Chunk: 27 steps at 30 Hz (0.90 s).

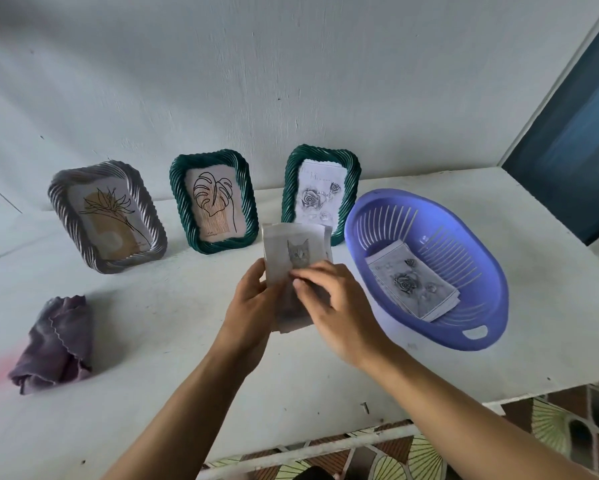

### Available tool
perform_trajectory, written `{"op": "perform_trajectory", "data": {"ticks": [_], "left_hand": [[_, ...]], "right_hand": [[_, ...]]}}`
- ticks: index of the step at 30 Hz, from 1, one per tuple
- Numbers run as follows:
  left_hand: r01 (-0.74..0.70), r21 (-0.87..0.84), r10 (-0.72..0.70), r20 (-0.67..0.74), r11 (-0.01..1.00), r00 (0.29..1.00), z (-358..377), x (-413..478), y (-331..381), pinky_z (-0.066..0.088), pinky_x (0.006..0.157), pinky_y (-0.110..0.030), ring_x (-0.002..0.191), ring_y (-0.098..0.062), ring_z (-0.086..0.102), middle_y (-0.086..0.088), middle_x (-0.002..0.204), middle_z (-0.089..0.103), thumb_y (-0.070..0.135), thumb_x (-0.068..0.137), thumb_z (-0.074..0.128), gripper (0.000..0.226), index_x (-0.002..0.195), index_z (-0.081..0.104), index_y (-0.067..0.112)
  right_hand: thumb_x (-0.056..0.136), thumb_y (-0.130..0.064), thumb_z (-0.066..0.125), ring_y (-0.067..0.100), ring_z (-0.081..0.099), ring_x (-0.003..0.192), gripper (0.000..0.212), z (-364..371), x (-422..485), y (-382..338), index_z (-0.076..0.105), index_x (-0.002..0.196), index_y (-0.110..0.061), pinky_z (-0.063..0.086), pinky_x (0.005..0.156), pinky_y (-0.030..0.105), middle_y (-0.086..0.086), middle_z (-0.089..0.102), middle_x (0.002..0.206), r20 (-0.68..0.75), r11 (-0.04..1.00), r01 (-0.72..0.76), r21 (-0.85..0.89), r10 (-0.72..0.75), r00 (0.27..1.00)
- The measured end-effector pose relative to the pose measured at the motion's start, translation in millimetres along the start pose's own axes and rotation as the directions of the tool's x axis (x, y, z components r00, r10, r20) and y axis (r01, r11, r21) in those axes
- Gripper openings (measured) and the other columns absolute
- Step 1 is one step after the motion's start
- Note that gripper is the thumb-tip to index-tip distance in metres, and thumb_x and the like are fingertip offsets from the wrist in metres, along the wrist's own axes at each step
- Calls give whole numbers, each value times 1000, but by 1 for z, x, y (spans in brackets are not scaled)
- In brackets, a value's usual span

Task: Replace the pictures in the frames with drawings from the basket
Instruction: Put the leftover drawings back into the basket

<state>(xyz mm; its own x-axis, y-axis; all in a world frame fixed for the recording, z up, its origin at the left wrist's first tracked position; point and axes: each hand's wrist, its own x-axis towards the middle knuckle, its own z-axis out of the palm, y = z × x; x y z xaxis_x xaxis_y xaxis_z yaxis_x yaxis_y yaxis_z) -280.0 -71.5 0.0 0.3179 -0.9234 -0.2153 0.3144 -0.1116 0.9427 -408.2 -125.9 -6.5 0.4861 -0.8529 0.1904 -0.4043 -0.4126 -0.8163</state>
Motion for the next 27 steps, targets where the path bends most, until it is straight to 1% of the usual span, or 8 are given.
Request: {"op": "perform_trajectory", "data": {"ticks": [3,6,12,16,18,21,23,27], "left_hand": [[-8,21,9,-42,1000,999,-1,2,-1,52,82,-67,91,-32,70,-22,112,71,-2,103,39,30,122,55,15],[-24,-42,23,-19,999,1000,0,3,2,54,86,-59,96,-32,70,-21,115,71,-2,104,38,31,125,52,16],[-75,-62,77,29,995,997,8,0,7,59,72,-42,100,-30,70,-14,113,72,7,107,39,33,132,48,26],[-106,-22,106,-12,994,994,25,2,-2,56,90,-58,109,-35,67,-10,117,71,8,108,37,37,132,46,34],[-155,6,155,-47,988,987,37,3,-9,53,94,-60,115,-39,62,-10,122,68,6,107,36,37,130,49,33],[-192,36,195,-109,981,975,54,3,-15,60,80,-38,109,-26,64,-4,118,66,5,107,36,38,126,51,33],[-199,65,205,-124,978,971,59,7,-16,58,74,-27,102,-17,64,2,111,66,6,106,37,37,119,54,36],[-217,164,230,-64,962,971,59,17,-9,59,76,-32,99,-19,67,2,107,70,5,104,43,34,118,59,32]], "right_hand": [[91,-38,57,10,51,110,32,-2,-1,6,73,114,-22,37,97,13,-8,57,110,-70,995,53,-84,-59,996],[92,-36,62,10,51,115,29,-10,2,12,67,118,-25,40,100,18,-4,50,117,-189,997,43,-68,-55,980],[96,-28,63,-7,55,103,39,-35,16,4,51,133,-26,39,78,5,-24,56,110,-89,926,-241,291,278,957],[98,-9,54,11,59,113,36,-29,20,6,53,132,-22,45,97,23,-5,63,121,-63,899,-303,315,338,939],[94,3,46,13,62,106,39,-24,19,6,56,121,-25,48,91,22,-3,67,115,-85,897,-298,327,343,936],[90,5,42,17,64,102,45,-22,19,8,54,122,-24,53,92,34,-2,68,112,-105,895,-306,323,356,929],[95,-6,46,19,62,102,34,-26,22,12,54,124,-22,50,93,39,-1,66,116,-134,907,-305,291,354,926],[97,-10,54,11,61,90,18,-46,25,17,59,111,-19,47,81,29,-4,68,105,-187,936,-210,283,268,945]]}}
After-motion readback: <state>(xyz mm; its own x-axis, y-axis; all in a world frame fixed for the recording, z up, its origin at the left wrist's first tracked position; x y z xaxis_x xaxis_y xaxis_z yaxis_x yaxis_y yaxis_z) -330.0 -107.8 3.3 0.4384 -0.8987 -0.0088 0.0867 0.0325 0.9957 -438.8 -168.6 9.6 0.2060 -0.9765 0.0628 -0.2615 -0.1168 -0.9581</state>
